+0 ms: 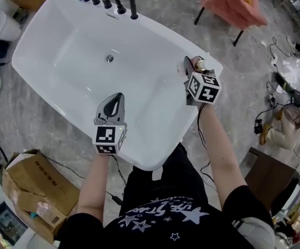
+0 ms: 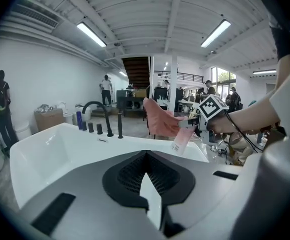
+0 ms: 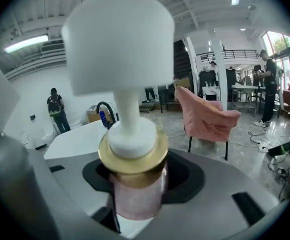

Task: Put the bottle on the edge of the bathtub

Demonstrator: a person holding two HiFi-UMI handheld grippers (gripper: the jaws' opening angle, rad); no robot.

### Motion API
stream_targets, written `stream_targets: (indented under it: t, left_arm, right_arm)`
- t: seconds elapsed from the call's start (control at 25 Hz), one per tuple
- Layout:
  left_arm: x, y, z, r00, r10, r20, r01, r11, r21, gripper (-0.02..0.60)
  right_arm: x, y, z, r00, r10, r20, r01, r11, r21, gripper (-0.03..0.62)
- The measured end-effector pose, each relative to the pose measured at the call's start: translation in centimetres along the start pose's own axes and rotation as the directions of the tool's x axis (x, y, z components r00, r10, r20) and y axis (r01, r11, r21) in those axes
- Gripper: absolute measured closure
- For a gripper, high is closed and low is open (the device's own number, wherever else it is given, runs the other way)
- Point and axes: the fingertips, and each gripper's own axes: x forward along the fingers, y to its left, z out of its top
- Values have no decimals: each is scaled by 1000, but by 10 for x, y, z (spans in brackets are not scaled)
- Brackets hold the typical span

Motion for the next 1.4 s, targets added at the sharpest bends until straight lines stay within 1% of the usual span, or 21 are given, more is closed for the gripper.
stream_targets:
  t: [0.36,0.72,0.96,1.24,1.4]
  left_arm:
    - [53,-2,-5,999,11,-34,-11,1000,-7,566]
    - [86,4,-1,999,16,-34,-16,1000,-6,566]
    - [92,5,-6,999,20,-46,-22,999,-25,566]
    - [86,10,-13,998,40,-49,-41,998,-37,566]
    - [80,10,-20,998,30,-59,-32,999,-30,566]
  right_arm:
    - [76,-28,21,1000,-12,19,12,1000,19,382]
    - [123,-49,46,997,-39,63,38,999,27,384]
    - [145,-60,60,993,-74,94,70,997,40,384]
    - [162,-62,60,989,-100,111,99,995,16,384]
    - [165,-58,63,985,-110,130,111,994,-1,384]
